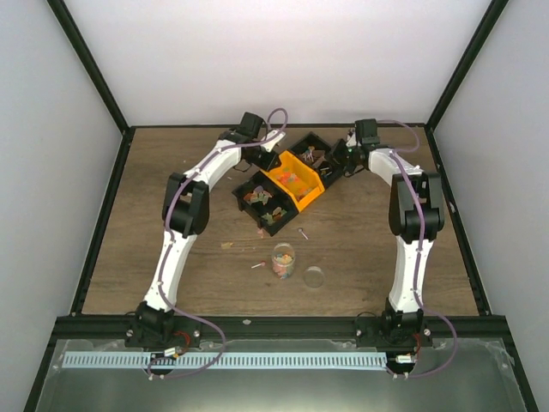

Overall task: Pack the candies
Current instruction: Scoop the fake candies from the storage box.

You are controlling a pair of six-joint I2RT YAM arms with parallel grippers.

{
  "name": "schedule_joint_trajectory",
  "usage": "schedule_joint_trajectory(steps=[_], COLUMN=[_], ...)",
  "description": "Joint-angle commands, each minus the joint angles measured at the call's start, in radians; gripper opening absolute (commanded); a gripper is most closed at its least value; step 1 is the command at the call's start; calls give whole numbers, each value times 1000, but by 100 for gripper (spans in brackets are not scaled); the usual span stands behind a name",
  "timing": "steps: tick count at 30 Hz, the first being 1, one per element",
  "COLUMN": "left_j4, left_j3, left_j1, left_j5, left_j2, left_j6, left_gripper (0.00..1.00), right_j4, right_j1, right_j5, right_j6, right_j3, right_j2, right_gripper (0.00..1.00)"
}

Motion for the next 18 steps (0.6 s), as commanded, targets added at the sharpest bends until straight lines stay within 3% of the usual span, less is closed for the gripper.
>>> schedule_joint_trajectory(steps=[1,6,10,18], left_j4=[-44,-30,-29,-67], left_j3=[3,0,0,-2], left_j1=[-40,-40,-40,-42], left_j5=[40,50,69,108], left_j2=[20,24,32,43], left_j6=[35,25,28,60], left_gripper=[4,4,4,4], right_j4=[-396,-497,-458,-197], right_j1=[15,16,18,18], right_j5=[199,328,307,61], right_j6=[-59,-64,-66,-52], right_j3=[66,51,2,-38], right_j2=[0,-120,-79,119], right_gripper=[1,1,1,1])
